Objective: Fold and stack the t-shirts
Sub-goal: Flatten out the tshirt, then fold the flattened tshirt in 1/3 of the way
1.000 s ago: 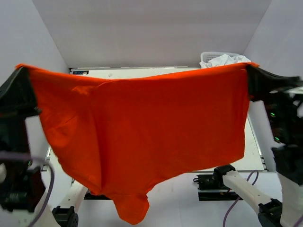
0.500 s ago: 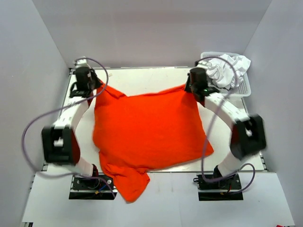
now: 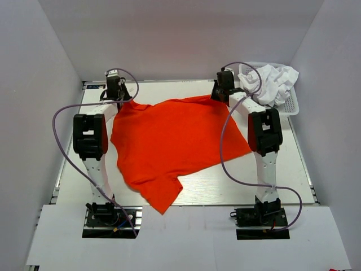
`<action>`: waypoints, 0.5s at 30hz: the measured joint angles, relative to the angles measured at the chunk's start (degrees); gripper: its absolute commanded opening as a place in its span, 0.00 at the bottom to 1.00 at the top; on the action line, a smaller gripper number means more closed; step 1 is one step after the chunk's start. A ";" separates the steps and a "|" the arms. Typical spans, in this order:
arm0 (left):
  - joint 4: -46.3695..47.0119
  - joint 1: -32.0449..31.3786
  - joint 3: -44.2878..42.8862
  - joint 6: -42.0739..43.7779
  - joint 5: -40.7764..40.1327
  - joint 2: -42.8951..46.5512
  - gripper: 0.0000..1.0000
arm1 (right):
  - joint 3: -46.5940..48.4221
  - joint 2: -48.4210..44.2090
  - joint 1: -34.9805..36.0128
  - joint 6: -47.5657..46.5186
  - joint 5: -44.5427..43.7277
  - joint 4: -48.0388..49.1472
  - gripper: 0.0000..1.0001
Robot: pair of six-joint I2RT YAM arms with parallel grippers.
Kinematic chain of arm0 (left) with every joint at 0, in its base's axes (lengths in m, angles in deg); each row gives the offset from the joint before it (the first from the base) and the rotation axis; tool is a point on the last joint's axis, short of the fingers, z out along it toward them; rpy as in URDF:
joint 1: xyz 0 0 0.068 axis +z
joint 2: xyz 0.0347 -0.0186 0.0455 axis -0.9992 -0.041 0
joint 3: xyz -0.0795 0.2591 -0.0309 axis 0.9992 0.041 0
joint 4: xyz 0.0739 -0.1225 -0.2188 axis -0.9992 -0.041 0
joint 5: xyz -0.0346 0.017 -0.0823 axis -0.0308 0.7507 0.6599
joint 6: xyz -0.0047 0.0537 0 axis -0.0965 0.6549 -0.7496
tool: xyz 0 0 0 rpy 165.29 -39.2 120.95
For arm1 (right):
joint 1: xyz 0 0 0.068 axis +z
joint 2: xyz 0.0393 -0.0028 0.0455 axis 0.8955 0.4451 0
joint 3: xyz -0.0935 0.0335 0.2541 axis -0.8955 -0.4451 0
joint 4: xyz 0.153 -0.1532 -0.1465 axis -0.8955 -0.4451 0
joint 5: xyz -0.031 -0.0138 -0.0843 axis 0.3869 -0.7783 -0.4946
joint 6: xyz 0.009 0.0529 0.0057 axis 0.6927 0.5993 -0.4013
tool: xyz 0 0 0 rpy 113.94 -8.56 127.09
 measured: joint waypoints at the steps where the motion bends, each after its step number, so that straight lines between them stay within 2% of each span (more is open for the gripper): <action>1: -0.35 0.00 -2.01 -0.24 0.04 -1.09 0.00 | 1.60 0.98 -0.31 0.00 0.42 -0.09 0.00; 3: -1.14 0.00 -4.04 -0.63 0.22 -1.88 0.00 | 4.07 2.21 -0.94 0.00 1.16 -0.37 0.00; 6: -1.25 0.00 -0.44 -2.47 0.15 1.42 0.00 | 4.81 2.12 -1.77 -0.24 2.03 -0.46 0.00; 15: -2.45 -0.79 29.22 -13.38 0.46 31.98 0.00 | -1.46 -5.27 -3.10 -4.15 3.67 -1.86 0.00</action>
